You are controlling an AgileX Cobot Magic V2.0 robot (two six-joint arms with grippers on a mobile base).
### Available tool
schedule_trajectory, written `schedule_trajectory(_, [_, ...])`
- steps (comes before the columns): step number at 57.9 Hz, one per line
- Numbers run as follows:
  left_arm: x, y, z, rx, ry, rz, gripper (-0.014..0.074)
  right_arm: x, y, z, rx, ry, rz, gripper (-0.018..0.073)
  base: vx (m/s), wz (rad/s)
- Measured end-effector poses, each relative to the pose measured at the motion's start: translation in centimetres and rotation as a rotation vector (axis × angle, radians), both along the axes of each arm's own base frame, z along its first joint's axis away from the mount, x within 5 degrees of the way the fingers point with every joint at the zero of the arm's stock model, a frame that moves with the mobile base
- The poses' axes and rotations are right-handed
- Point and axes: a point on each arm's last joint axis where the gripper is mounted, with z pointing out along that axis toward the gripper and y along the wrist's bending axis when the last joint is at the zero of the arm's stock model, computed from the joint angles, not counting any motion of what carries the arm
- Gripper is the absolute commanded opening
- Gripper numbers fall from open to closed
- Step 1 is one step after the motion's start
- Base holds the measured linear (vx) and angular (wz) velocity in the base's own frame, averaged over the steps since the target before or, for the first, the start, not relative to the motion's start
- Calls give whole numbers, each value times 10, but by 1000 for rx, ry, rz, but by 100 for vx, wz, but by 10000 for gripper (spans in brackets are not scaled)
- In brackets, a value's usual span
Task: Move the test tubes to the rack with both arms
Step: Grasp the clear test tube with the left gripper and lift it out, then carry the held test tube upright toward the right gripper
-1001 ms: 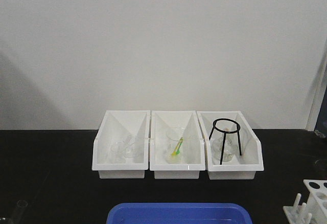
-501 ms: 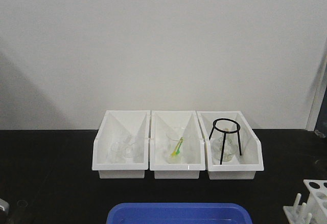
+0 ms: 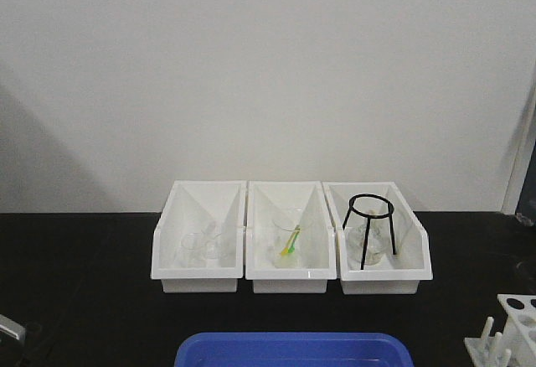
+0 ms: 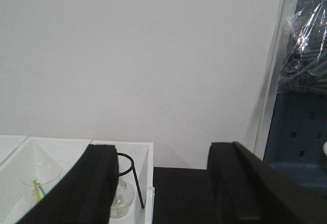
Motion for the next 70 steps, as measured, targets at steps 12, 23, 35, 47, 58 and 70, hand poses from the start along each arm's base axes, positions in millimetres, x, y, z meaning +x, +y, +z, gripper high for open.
schedule_trajectory(12, [0, 0, 1, -1, -7, 0, -21, 0, 0, 0, 0, 0, 0, 440, 0, 0])
schedule_trajectory(23, [0, 0, 1, -7, -8, 3, -22, 0, 0, 0, 0, 0, 0, 440, 0, 0])
schedule_trajectory(35, [-5, 1, 22, -121, -87, 37, -20, 0, 0, 0, 0, 0, 0, 440, 0, 0])
schedule_trajectory(47, [-13, 2, 64, -256, -211, 58, -20, 0, 0, 0, 0, 0, 0, 440, 0, 0])
schedule_trajectory(58, [-14, 0, 117, -373, -225, 68, -20, 0, 0, -1, 0, 7, 0, 440, 0, 0])
schedule_trajectory(70, [-11, -6, 181, -432, -183, 50, -20, 0, 6, -12, 1, 130, 33, 440, 0, 0])
